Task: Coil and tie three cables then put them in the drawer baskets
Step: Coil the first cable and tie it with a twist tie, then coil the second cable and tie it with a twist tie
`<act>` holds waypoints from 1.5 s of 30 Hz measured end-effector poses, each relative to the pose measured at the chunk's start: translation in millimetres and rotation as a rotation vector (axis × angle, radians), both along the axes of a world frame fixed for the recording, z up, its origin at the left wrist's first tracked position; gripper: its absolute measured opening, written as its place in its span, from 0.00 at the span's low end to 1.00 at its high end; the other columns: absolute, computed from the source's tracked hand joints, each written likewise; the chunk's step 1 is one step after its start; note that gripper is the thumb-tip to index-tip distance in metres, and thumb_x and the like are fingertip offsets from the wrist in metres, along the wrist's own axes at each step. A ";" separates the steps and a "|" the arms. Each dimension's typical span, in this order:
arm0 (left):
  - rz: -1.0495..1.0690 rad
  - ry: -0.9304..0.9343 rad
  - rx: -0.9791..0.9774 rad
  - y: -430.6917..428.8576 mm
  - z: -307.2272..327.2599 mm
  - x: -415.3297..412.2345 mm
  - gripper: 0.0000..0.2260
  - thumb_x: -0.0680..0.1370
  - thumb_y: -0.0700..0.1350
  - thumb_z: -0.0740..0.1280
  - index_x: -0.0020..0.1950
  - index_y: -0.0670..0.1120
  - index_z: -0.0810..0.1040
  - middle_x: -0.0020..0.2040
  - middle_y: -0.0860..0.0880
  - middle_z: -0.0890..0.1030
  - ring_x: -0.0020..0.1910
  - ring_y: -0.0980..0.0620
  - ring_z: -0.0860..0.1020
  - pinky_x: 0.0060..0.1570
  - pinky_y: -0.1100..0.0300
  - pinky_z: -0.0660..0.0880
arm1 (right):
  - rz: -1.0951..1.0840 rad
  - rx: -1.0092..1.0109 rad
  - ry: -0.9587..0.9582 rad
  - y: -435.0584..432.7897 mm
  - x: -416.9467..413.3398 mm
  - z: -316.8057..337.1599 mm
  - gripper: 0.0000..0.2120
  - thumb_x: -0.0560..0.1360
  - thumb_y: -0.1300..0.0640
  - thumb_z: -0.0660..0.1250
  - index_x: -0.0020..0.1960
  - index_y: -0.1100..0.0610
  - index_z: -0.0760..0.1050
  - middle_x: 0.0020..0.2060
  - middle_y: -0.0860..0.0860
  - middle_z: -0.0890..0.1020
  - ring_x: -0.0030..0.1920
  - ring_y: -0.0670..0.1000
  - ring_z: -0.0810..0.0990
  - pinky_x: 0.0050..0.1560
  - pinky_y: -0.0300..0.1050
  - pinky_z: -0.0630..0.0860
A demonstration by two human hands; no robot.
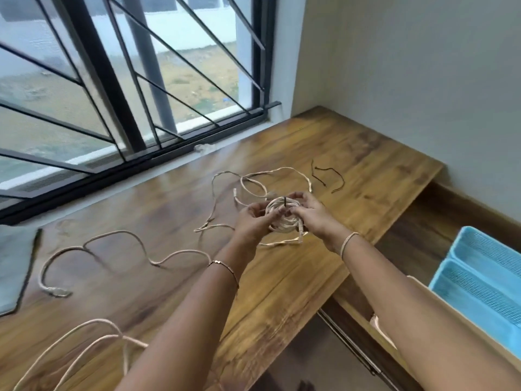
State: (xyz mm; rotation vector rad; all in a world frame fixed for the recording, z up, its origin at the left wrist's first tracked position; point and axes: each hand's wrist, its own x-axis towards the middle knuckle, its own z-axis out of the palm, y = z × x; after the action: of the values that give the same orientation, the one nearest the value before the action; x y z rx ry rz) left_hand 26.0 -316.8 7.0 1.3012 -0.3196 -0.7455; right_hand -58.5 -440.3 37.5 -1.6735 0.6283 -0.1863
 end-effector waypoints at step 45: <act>-0.051 -0.431 0.504 -159.5 -29.8 -18.1 0.22 0.78 0.39 0.67 0.71 0.45 0.69 0.70 0.50 0.72 0.68 0.51 0.71 0.68 0.57 0.68 | -0.229 -0.377 0.129 -167.3 -20.8 -76.5 0.18 0.82 0.50 0.54 0.67 0.51 0.73 0.62 0.52 0.79 0.63 0.54 0.75 0.65 0.48 0.70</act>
State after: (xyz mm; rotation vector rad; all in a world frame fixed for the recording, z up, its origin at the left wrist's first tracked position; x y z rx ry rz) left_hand 7.9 -476.3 -22.7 1.9438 -0.5340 -0.6012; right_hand -79.2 -607.5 -39.0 -1.9841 0.9265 -0.3823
